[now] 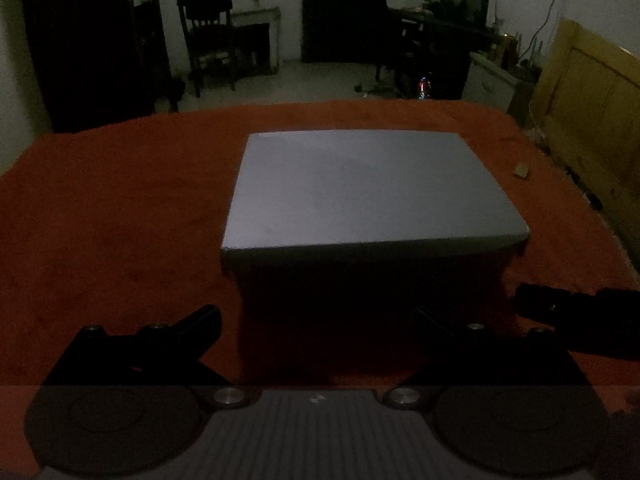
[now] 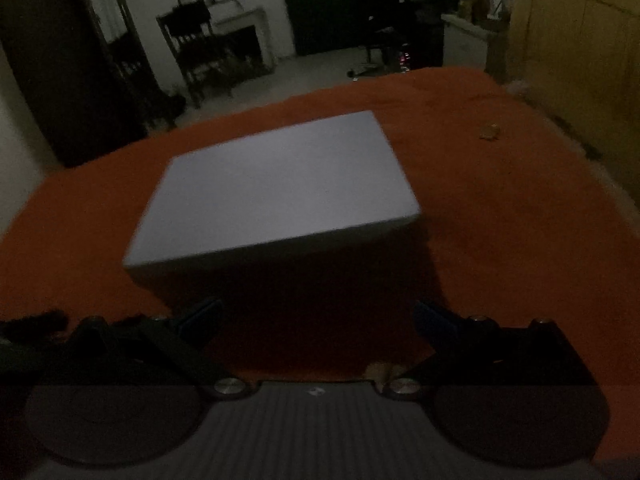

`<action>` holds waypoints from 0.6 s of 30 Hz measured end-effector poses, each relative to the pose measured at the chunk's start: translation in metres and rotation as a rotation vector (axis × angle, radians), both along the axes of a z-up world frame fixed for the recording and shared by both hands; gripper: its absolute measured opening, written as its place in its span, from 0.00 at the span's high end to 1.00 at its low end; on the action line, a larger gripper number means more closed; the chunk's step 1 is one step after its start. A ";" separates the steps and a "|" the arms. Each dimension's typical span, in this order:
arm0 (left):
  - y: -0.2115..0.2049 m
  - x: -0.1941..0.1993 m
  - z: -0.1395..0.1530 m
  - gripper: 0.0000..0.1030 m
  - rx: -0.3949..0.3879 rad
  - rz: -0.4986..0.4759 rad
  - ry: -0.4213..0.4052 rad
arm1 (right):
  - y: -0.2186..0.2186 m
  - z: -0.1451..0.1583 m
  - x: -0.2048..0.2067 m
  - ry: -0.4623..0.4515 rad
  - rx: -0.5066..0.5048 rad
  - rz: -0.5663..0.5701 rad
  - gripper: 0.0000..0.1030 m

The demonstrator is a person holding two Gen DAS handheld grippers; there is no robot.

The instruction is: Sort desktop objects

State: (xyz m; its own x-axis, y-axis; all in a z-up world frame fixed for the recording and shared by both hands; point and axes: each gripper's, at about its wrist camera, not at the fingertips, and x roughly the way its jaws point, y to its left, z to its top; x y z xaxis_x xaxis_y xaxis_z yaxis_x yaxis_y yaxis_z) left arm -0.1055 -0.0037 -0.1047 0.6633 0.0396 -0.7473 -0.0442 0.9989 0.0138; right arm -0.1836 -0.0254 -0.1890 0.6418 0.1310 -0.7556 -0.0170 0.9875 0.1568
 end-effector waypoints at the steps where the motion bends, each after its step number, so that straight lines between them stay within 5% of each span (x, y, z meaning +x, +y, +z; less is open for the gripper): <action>1: -0.001 0.000 0.000 0.01 0.012 0.003 -0.002 | 0.001 -0.002 0.002 0.008 -0.010 0.007 0.00; 4: -0.001 0.001 -0.003 0.01 0.032 0.006 0.010 | 0.001 -0.014 0.013 0.034 -0.028 0.022 0.00; 10: 0.012 0.010 -0.026 0.01 -0.065 0.039 0.107 | 0.013 -0.045 0.025 0.104 -0.096 0.024 0.00; 18: 0.024 0.013 -0.033 0.01 -0.138 0.087 0.131 | 0.010 -0.057 0.030 0.122 -0.042 0.020 0.00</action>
